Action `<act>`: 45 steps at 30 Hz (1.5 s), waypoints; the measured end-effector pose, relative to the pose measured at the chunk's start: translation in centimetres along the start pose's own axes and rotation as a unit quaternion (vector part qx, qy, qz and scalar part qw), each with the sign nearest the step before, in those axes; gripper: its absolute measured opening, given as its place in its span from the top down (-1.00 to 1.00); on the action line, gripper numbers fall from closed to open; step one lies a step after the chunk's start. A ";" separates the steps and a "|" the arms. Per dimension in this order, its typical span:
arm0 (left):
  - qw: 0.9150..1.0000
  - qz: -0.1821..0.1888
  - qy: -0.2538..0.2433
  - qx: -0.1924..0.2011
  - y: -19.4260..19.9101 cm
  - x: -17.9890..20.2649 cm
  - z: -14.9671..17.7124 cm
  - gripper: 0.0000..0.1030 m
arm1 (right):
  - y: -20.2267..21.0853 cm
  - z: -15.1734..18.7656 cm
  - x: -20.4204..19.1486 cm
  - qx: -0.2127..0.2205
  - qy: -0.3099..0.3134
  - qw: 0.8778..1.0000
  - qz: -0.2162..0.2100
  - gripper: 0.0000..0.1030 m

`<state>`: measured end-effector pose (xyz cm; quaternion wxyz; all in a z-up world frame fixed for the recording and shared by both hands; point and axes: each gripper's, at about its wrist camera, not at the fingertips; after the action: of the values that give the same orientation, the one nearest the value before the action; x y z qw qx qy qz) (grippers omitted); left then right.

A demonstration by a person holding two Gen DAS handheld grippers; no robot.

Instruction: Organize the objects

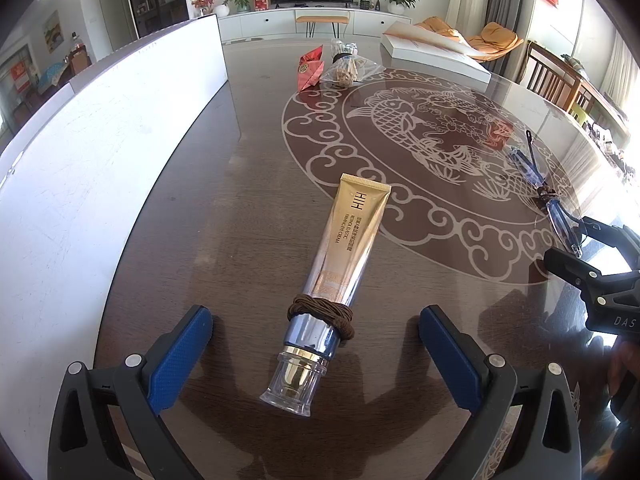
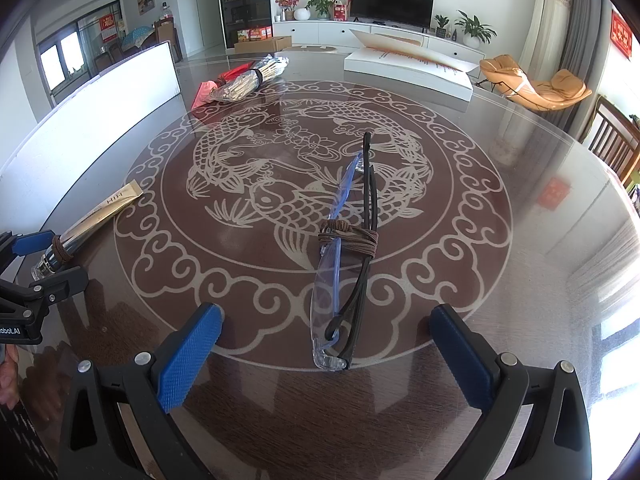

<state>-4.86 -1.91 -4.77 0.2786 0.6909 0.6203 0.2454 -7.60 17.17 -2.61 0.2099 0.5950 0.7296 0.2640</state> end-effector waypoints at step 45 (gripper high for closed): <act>0.999 0.029 -0.030 -0.011 0.1 0.6 -0.1 -0.96 | -0.9 -0.6 0.2 -0.047 0.017 0.998 -0.021 -1.00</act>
<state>-4.78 -1.30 -4.68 0.2973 0.7129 0.5884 0.2392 -8.71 17.14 -2.72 0.2306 0.5640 0.7323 0.3041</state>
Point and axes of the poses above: each gripper's, at about its wrist camera, not at the fingertips, and y roughly against the way its jaws point, x to its right, z to its underside, and after that the axes turned 15 degrees about x, right-handed
